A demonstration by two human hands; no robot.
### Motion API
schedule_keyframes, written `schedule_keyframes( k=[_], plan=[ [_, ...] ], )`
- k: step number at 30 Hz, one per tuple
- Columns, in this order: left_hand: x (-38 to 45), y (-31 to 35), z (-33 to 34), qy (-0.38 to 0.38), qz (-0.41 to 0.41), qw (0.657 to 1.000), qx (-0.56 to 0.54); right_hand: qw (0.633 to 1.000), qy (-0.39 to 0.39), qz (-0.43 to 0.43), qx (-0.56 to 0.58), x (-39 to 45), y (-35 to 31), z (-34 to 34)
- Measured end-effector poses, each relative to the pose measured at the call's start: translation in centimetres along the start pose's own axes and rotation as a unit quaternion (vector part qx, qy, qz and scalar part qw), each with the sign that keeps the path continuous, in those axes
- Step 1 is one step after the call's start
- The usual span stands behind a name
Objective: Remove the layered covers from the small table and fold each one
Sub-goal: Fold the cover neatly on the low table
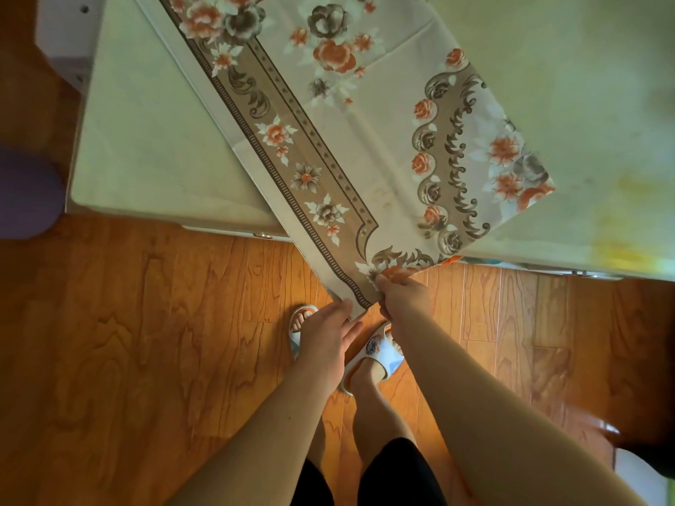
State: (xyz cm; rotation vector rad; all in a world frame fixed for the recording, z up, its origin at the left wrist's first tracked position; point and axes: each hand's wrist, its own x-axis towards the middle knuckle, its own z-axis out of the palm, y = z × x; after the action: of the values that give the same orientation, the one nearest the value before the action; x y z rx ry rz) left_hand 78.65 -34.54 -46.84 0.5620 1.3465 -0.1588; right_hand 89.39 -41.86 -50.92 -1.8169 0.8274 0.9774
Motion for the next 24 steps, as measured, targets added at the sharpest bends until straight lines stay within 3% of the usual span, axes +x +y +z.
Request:
schedule_keyframes(
  k=[4,8,11,13,15,17,21,24],
  plan=[
    [-0.3,0.3,0.7,0.013,-0.015,0.999,-0.035,1.0,0.003,-0.018,-0.022,-0.1,0.2,-0.3],
    [0.2,-0.3,1.0,0.097,0.008,0.995,-0.003,0.999,0.003,-0.037,-0.017,0.1,0.5,-0.8],
    [0.5,-0.6,1.2,0.116,-0.006,0.993,-0.021,0.998,0.038,-0.012,0.048,0.8,0.1,-2.1],
    [0.6,-0.4,1.1,0.121,-0.003,0.992,-0.028,0.988,-0.007,0.036,0.15,1.7,-0.5,-3.7],
    [0.5,-0.1,0.9,0.105,0.007,0.994,-0.003,0.964,-0.092,0.067,0.242,2.6,-1.3,-5.1],
    [0.0,0.5,0.6,0.07,0.012,0.997,0.024,0.944,-0.129,0.079,0.292,3.0,-2.2,-5.8],
    [-0.9,1.8,-0.2,-0.011,-0.001,1.0,0.012,0.947,-0.138,0.082,0.279,2.7,-3.8,-5.5],
    [-1.2,3.4,0.0,-0.01,-0.017,0.998,0.066,0.96,-0.11,0.091,0.242,2.1,-4.4,-5.2]
  ],
)
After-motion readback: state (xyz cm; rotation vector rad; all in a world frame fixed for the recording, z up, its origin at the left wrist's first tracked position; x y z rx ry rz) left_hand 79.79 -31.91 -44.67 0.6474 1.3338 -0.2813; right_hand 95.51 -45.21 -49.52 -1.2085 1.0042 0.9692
